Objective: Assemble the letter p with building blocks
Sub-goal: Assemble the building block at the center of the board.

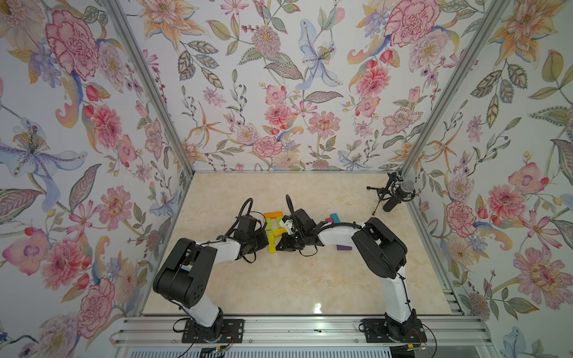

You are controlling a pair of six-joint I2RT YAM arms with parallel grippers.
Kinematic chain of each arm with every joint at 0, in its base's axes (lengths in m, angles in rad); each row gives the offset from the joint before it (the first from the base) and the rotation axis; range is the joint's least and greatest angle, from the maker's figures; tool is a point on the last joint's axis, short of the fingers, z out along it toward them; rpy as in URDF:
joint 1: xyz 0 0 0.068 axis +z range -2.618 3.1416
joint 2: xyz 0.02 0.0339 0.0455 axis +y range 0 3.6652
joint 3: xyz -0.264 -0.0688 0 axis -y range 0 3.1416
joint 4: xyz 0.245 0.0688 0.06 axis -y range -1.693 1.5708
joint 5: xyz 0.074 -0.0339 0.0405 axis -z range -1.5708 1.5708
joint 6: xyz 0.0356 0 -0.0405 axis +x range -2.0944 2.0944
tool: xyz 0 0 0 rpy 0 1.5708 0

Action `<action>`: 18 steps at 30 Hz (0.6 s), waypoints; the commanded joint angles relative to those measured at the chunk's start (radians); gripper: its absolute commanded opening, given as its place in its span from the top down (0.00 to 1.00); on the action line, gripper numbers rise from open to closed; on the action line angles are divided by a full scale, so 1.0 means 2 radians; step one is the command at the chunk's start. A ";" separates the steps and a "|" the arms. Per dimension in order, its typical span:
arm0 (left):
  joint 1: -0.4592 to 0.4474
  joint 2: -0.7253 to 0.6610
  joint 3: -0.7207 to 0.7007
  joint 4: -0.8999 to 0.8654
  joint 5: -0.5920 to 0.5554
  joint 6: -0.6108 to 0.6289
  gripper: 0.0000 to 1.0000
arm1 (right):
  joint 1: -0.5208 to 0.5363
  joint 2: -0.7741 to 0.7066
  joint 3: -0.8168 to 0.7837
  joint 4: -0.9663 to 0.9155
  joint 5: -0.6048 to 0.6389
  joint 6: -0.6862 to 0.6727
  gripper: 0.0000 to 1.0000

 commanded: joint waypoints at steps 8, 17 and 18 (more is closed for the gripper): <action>-0.005 -0.029 -0.031 -0.089 -0.037 -0.005 1.00 | -0.006 0.008 -0.004 -0.005 0.010 -0.001 1.00; -0.006 -0.061 -0.052 -0.079 -0.030 -0.011 1.00 | -0.011 0.037 0.038 -0.007 -0.005 -0.003 1.00; -0.006 -0.058 -0.050 -0.074 -0.028 -0.012 1.00 | -0.011 0.041 0.042 -0.007 -0.007 -0.003 1.00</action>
